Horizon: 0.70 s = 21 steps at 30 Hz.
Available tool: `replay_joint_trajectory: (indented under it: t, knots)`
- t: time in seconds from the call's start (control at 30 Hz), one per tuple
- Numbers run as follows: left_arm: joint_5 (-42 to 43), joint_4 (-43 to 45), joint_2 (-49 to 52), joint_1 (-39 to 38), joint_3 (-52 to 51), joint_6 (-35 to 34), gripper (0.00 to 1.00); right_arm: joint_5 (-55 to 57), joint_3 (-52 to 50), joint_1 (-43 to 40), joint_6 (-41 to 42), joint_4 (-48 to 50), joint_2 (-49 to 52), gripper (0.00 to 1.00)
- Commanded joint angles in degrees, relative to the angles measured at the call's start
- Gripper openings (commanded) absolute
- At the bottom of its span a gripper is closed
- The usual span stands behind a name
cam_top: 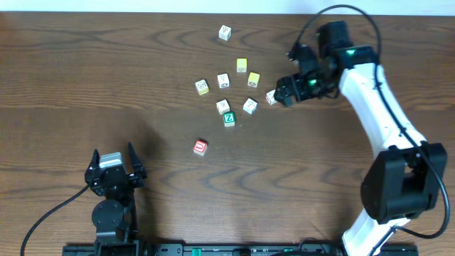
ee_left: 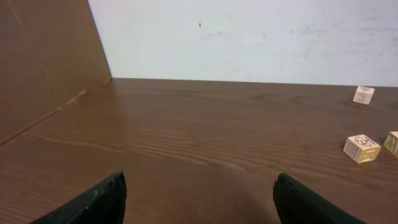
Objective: Lift 4 blocks
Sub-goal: 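Move the right gripper over the white J dog block near the cluster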
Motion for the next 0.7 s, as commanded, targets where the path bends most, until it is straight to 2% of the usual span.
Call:
replay_joint_trajectory:
  t: [0.0,0.17,0.43,0.67]
  knots:
    - [-0.33,-2.08,-0.26,0.24,-1.20,0.81,0.76,14.49,0.90,3.63,5.22,-1.62,-0.81,0.99]
    - [-0.33,-2.08,-0.26,0.24,-1.20,0.81,0.76,14.62,0.63,6.69,5.03,-3.28,-0.52,0.99]
    - [-0.33,-2.08,-0.26,0.24,-1.20,0.81,0.76,15.23,0.63,8.07,3.50,3.89,0.55,0.99]
    - [-0.33,-2.08,-0.26,0.24,-1.20,0.81,0.76,15.34,0.63,7.85,1.64,9.25,5.79,0.99]
